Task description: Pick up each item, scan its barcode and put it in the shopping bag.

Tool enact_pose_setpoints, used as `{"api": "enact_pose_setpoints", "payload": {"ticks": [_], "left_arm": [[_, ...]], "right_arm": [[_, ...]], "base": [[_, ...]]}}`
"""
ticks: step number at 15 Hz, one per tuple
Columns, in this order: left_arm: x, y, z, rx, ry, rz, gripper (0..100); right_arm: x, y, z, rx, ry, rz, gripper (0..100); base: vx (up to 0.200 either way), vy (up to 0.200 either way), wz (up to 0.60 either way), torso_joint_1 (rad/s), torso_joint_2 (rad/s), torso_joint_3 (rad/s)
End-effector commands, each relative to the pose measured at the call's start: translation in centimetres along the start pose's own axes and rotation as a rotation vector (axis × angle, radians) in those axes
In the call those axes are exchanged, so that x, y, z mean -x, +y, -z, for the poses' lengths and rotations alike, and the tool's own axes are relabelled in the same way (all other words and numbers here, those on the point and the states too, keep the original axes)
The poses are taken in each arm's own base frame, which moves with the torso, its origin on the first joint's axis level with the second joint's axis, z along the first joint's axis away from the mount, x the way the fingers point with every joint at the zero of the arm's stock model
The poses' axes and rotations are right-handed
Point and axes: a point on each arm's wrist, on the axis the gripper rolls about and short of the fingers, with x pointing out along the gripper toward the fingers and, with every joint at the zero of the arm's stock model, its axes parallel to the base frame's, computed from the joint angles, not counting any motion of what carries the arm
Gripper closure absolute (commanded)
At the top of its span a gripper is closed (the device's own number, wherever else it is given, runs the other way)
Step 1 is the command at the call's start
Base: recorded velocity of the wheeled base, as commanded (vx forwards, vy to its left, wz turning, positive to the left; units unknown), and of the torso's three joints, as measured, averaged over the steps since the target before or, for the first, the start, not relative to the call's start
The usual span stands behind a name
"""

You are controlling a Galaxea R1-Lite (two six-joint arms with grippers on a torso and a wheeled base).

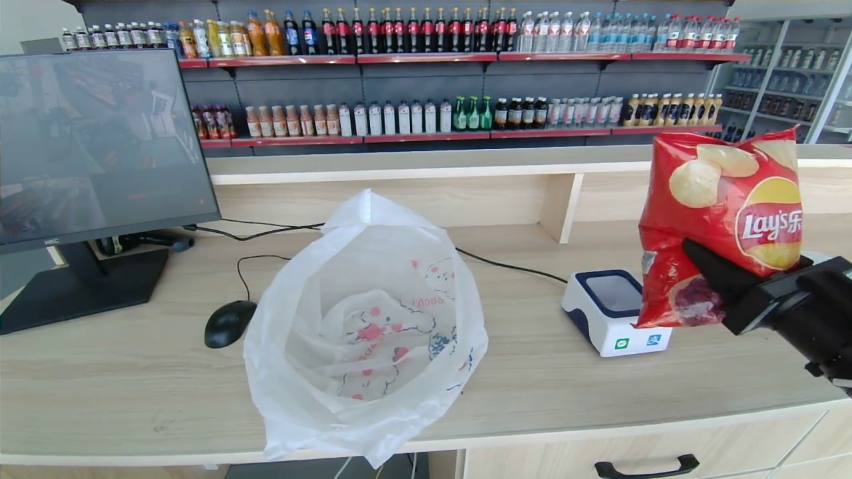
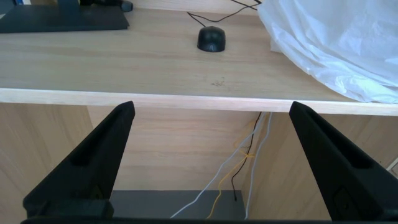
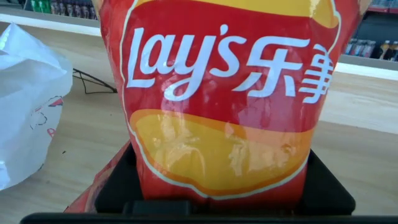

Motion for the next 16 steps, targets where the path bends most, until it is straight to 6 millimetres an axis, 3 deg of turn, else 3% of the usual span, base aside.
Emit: {"api": "enact_pose_setpoints", "payload": {"ticks": [1,4,11,14,16], "left_arm": [[0.0,0.0,0.0,0.000,0.000,0.000,0],[0.0,0.0,0.0,0.000,0.000,0.000,0],[0.0,0.0,0.0,0.000,-0.002,0.000,0],[0.0,0.0,0.0,0.000,0.000,0.000,0],[0.0,0.0,0.0,0.000,0.000,0.000,0]], "right_arm": [[0.9,-0.1,-2.6,0.009,-0.121,0.002,100],[1.4,-0.3,-4.5,0.015,-0.207,0.029,100],[2.1,-0.2,-4.3,0.012,-0.210,0.041,100],[2.0,-0.2,-3.9,0.011,-0.192,0.037,100],[2.1,-0.1,-3.7,0.008,-0.188,0.033,100]], "base": [[0.000,0.000,0.00,0.000,0.00,0.000],[0.000,0.000,0.00,0.000,0.00,0.000],[0.000,0.000,0.00,0.000,0.00,0.000],[-0.200,0.000,0.00,0.010,0.00,0.002],[0.000,0.000,0.00,0.000,0.00,0.000]]}}
